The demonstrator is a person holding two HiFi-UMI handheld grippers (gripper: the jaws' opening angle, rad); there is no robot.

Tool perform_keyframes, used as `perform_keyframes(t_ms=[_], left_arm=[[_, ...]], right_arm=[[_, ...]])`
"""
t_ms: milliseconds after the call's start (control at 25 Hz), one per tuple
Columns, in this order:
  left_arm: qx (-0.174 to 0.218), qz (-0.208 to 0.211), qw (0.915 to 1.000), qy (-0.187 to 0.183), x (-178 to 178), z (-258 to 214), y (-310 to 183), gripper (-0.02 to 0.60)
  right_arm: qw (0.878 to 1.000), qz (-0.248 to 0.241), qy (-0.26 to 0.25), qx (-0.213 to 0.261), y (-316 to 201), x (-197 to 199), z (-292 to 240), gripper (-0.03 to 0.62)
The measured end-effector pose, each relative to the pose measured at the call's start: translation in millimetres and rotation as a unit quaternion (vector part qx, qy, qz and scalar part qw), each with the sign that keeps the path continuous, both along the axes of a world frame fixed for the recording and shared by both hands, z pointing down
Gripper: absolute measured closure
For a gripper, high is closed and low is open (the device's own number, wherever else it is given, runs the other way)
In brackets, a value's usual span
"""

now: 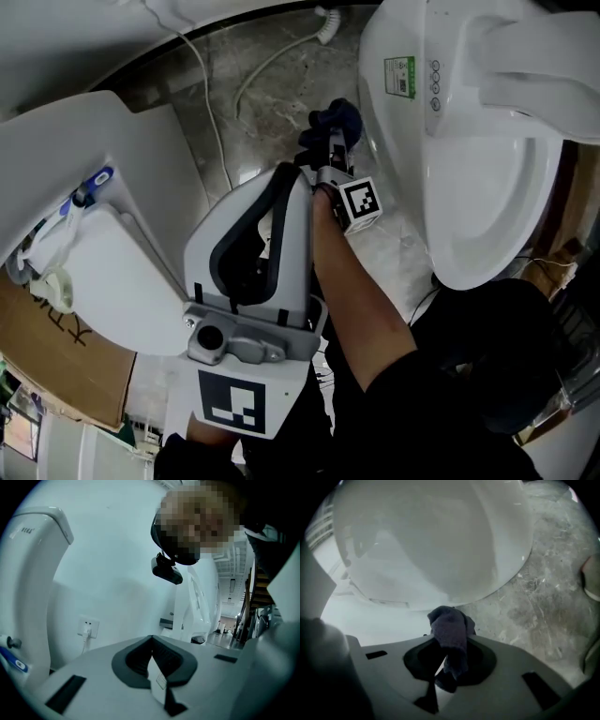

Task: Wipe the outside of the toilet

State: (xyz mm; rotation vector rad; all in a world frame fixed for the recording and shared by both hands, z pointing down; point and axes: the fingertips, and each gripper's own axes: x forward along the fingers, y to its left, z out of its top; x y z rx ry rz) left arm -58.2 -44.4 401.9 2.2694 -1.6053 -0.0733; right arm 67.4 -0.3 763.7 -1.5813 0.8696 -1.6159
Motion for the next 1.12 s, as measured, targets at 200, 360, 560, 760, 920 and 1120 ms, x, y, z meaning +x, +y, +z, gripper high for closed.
perform_keyframes(t_ms=[200,360,560,760,920,1120], left_arm=[[0.007,-0.005,1.0,-0.002,-5.4,-33.5,5.7,0.571],[0.009,-0.004,0.9999,-0.004,-7.2,-50.6,13.9,0.571],[0.005,-0.007,1.0,0.003,-4.3,-61.1,23.2,0.571],[0.003,0.002,1.0,0.009,3.8,-65.9,28.2,0.571],[0.005,0.012,0.9998,0.012,11.4,-68.0,28.2,0.571],[0.001,0.017,0.9997,0.015,17.2,-61.7,26.6,0.571]], right_arm=[[0.999,-0.023,-0.005,0.027,11.2,-11.4,-56.5,0.539],[0.998,-0.032,-0.007,0.051,17.9,-8.7,-98.5,0.54],[0.997,-0.021,-0.008,0.075,26.4,2.8,-140.4,0.54],[0.996,-0.021,0.007,0.088,35.0,14.7,-159.5,0.54],[0.995,-0.003,0.011,0.098,37.1,31.2,-167.7,0.539],[0.994,0.013,0.016,0.109,32.6,49.4,-163.5,0.54]])
